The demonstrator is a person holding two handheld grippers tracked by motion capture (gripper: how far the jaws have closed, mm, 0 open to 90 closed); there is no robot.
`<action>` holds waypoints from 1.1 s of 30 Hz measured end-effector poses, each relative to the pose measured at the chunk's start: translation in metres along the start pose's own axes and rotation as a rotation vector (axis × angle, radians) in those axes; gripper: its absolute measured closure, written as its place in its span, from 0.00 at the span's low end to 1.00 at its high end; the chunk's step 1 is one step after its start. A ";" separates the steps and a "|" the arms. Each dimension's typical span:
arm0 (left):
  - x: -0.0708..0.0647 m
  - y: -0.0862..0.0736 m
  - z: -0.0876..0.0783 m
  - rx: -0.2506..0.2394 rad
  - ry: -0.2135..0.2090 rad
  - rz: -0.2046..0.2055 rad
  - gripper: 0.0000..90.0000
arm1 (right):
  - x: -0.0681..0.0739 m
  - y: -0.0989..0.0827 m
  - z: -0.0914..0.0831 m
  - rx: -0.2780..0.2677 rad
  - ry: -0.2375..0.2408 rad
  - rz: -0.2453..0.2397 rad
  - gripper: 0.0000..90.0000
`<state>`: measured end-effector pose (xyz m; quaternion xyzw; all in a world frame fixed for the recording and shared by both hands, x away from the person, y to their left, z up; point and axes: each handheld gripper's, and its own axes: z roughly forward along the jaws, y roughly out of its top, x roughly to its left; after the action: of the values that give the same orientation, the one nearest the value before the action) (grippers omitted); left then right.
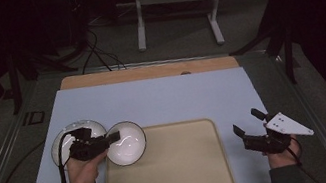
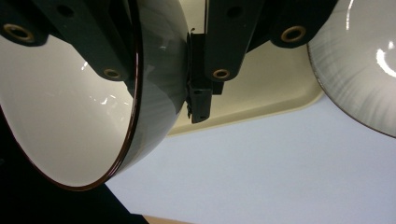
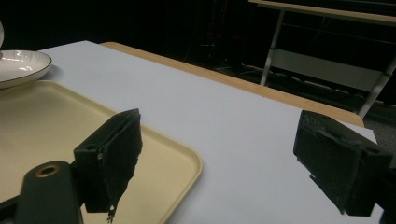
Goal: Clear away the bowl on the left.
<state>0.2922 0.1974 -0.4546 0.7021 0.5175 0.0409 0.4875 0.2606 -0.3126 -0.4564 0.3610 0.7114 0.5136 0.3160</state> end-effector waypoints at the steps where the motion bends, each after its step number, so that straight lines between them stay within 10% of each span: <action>1: -0.001 0.000 0.001 0.004 -0.001 0.003 0.88 | 0.000 0.000 0.000 0.000 0.000 0.000 0.17; 33: -0.013 -0.008 0.025 0.057 -0.014 0.019 0.88 | 0.000 0.000 0.000 0.000 0.000 -0.001 0.17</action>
<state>0.2949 0.1714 -0.4674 0.7209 0.5084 0.0258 0.4704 0.2606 -0.3124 -0.4563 0.3603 0.7117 0.5135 0.3162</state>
